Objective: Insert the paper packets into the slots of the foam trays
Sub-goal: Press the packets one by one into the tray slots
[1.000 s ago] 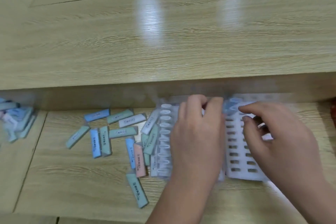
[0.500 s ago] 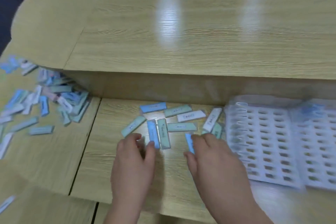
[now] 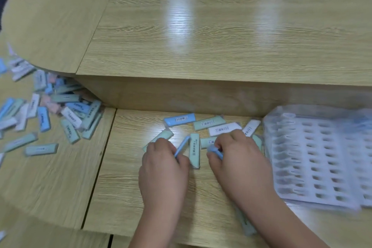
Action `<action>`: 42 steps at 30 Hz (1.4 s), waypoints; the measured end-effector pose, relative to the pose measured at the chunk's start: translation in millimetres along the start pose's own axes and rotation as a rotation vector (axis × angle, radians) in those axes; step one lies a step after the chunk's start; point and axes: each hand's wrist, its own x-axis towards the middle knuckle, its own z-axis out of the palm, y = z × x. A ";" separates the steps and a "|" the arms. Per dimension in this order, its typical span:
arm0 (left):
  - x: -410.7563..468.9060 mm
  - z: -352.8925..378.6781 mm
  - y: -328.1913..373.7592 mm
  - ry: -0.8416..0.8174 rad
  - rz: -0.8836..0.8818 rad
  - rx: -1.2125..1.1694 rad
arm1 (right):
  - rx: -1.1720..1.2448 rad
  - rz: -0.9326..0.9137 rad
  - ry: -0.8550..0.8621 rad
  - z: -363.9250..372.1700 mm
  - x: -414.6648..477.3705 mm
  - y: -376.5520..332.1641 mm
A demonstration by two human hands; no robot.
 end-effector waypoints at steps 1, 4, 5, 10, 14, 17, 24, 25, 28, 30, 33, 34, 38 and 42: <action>1.0 -0.6 -1.4 0.009 0.003 -0.049 | 0.086 -0.005 0.013 -1.9 0.4 2.7; 0.4 -9.3 -0.4 0.000 0.032 -0.226 | 0.346 -0.053 0.055 -18.8 -2.4 10.0; -0.9 -14.0 3.0 -0.023 0.050 -0.312 | 0.439 -0.061 0.070 -28.3 -5.6 12.7; -24.0 -30.3 51.4 -0.076 0.240 -0.568 | 0.753 -0.068 0.217 -87.6 -33.1 48.8; -48.3 -18.3 106.5 -0.109 0.382 -0.598 | 0.755 -0.003 0.375 -127.8 -53.4 113.1; -69.2 0.5 146.9 -0.179 0.462 -0.663 | 0.770 0.063 0.437 -142.1 -63.2 170.1; -105.5 50.5 208.9 -0.287 0.501 -0.579 | 0.707 0.149 0.435 -142.9 -50.0 252.1; -107.5 55.5 214.5 -0.281 0.501 -0.570 | 0.713 0.136 0.423 -141.0 -43.7 255.1; -109.9 73.5 225.3 -0.221 0.503 -0.504 | 0.701 0.067 0.375 -133.8 -25.5 261.4; -109.4 86.5 228.8 -0.191 0.482 -0.472 | 0.705 0.036 0.336 -127.5 -15.4 266.0; -108.7 104.2 229.9 -0.180 0.435 -0.429 | 0.717 0.021 0.268 -115.6 -5.2 273.4; -108.3 109.4 229.5 -0.173 0.426 -0.415 | 0.708 0.014 0.252 -112.7 -3.6 275.5; -106.3 123.9 228.4 -0.112 0.424 -0.354 | 0.498 -0.076 0.234 -111.6 -0.8 280.8; -105.6 124.2 229.4 -0.097 0.507 -0.278 | 0.267 -0.176 0.181 -110.5 1.7 279.0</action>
